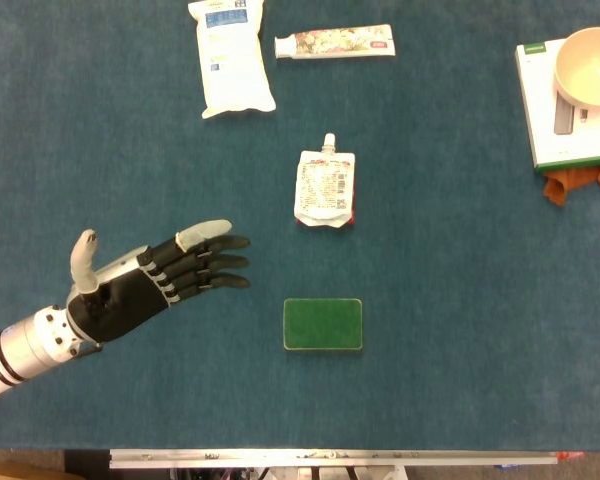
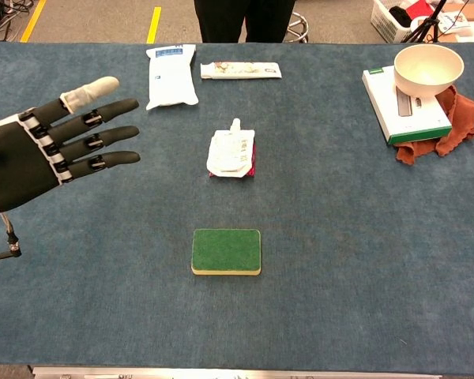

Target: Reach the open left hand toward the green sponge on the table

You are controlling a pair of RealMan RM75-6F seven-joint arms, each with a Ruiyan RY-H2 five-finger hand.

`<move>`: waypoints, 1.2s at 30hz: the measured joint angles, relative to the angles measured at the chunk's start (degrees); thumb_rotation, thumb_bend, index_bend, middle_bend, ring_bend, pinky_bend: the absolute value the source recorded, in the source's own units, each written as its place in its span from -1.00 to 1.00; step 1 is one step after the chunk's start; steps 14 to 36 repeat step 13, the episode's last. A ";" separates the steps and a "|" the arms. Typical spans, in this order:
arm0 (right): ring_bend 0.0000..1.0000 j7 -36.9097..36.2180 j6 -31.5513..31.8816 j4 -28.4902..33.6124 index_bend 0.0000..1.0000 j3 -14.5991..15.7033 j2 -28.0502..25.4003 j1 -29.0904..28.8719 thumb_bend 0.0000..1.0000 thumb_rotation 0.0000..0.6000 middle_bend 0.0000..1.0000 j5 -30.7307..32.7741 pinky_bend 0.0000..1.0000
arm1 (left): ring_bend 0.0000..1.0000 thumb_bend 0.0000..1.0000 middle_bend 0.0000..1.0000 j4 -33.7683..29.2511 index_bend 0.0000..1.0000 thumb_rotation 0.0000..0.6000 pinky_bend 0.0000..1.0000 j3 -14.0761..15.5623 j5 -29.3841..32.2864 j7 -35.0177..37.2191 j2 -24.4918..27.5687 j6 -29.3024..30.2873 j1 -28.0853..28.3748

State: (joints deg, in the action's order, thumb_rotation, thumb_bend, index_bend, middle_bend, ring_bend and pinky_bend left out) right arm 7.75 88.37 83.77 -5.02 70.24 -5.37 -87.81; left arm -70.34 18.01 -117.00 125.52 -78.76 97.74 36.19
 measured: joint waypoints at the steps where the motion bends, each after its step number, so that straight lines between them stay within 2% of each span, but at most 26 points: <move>1: -0.36 -0.02 0.04 0.03 0.12 -0.01 -0.03 0.01 -0.91 1.00 -0.40 0.00 -0.02 | -0.83 -1.00 -0.86 0.34 -0.99 -1.00 -0.74 0.23 -0.02 0.16 -0.26 0.31 0.18; 13: -0.36 -0.05 -0.02 0.21 0.12 0.07 -0.13 0.00 -0.91 1.00 -0.40 -0.10 -0.02 | -0.83 -1.00 -0.86 -0.22 -0.98 -1.00 -0.74 2.42 0.30 -0.73 -0.61 1.19 1.91; 36: -0.36 -0.05 -0.02 0.21 0.12 0.07 -0.13 0.00 -0.91 1.00 -0.40 -0.10 -0.02 | -0.83 -1.00 -0.86 -0.22 -0.98 -1.00 -0.74 2.42 0.30 -0.73 -0.61 1.19 1.91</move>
